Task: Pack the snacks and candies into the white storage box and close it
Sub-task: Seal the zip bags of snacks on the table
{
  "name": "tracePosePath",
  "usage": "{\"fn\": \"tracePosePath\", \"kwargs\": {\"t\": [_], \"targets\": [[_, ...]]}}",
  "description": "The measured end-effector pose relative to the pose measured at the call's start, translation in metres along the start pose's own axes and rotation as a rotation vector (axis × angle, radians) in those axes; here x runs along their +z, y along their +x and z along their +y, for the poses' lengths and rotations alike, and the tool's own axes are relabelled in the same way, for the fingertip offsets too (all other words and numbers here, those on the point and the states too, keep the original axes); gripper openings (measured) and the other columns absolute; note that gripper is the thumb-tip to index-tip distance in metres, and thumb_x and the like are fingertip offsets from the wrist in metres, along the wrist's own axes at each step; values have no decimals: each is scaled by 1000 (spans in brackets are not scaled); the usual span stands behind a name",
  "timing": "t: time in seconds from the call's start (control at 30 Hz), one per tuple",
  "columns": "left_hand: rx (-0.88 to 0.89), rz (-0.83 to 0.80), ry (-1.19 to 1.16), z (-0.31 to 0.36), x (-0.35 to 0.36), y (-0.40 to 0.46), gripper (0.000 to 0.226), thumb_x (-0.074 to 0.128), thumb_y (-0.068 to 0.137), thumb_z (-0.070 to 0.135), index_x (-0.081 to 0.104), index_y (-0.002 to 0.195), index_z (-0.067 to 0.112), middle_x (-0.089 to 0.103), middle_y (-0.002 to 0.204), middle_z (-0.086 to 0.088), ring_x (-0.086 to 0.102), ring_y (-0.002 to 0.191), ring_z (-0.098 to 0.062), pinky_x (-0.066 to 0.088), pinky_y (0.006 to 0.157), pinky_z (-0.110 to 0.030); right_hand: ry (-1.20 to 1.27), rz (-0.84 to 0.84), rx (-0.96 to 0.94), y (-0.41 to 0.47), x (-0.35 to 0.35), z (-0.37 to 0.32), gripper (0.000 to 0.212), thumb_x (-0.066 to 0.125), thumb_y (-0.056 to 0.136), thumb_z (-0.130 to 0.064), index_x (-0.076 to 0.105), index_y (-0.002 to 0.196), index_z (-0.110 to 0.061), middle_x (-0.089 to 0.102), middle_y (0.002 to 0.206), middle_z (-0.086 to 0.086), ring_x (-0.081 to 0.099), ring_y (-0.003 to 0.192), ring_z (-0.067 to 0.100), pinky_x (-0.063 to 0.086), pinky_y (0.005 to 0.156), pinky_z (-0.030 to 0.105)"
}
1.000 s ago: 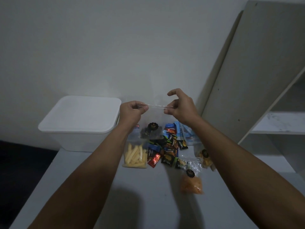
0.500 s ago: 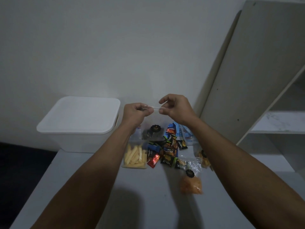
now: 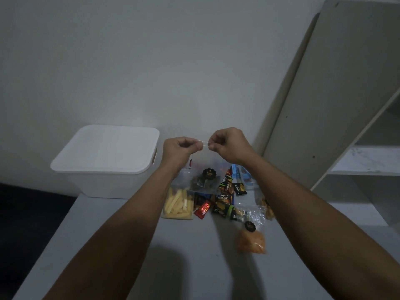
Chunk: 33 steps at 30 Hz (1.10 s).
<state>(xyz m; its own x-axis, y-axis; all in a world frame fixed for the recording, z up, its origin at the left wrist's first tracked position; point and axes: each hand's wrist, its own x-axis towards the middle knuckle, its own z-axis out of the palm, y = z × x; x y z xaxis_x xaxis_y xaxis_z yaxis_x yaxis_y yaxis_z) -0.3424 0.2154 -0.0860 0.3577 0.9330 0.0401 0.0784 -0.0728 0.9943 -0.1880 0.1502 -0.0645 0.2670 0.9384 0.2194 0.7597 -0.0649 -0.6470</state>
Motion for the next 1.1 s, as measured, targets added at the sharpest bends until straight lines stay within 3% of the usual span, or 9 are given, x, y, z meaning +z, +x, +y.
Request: {"fn": "tracePosePath", "kwargs": {"t": [0.13,0.23,0.37,0.5,0.6,0.7,0.87,1.0,1.1], "targets": [[11,-19,16,-1,2,-4,5,75,78,7,72,82,7,70,75,-1,63,60,0,57,64,-43,-43,8,14,1,5,1,6,71,84,-15,73,81,-18,69,75,0,65,73,18,57,73,39],[11,49,39,-1,1,-2,8,74,79,7,71,86,5,69,74,0,63,60,3,56,63,-34,-18,-14,42,0,5,2,11,74,84,-24,75,91,-16,72,85,1,66,80,16,57,76,35],[-42,105,-31,-5,-12,1,4,72,82,10,68,83,10,73,83,-11,71,66,-13,48,44,-22,-25,-51,92,-1,-2,11,17,71,86,-18,73,101,-10,72,94,5,66,85,16,57,84,36],[-92,80,-102,-13,-20,3,3,72,83,13,70,81,15,75,79,-7,74,78,-24,59,69,-41,30,27,118,-3,-1,13,14,74,83,-14,76,96,-8,74,87,7,67,78,15,58,81,33],[-123,84,-155,-22,-27,5,3,73,82,15,72,80,13,75,74,-6,74,78,-27,56,84,-51,68,25,135,-5,3,10,14,74,83,-12,75,96,-7,74,87,8,67,75,13,57,74,26],[-111,117,-185,-27,-31,3,3,72,83,12,72,83,9,75,73,-7,73,80,-28,59,79,-42,115,-32,135,-7,6,8,15,72,84,-11,75,98,-6,73,86,9,66,70,12,53,63,18],[-160,24,-184,-49,-45,-8,22,76,79,22,72,95,8,74,94,-11,71,92,-26,57,83,-37,167,-87,114,-7,12,5,8,68,88,-8,74,94,-9,71,88,11,65,77,20,59,64,28],[-196,-40,-76,-75,-51,-19,16,75,78,7,73,88,19,72,103,-6,67,94,-22,57,77,-30,213,-99,138,-9,23,4,8,66,89,-5,72,93,-4,67,87,16,63,70,18,57,54,24],[-253,-3,-37,-89,-56,-26,16,69,81,0,71,84,15,71,96,-6,67,88,-20,55,67,-24,237,-124,170,-12,38,5,9,66,89,-5,71,95,-2,65,82,15,63,66,20,61,59,35]]}}
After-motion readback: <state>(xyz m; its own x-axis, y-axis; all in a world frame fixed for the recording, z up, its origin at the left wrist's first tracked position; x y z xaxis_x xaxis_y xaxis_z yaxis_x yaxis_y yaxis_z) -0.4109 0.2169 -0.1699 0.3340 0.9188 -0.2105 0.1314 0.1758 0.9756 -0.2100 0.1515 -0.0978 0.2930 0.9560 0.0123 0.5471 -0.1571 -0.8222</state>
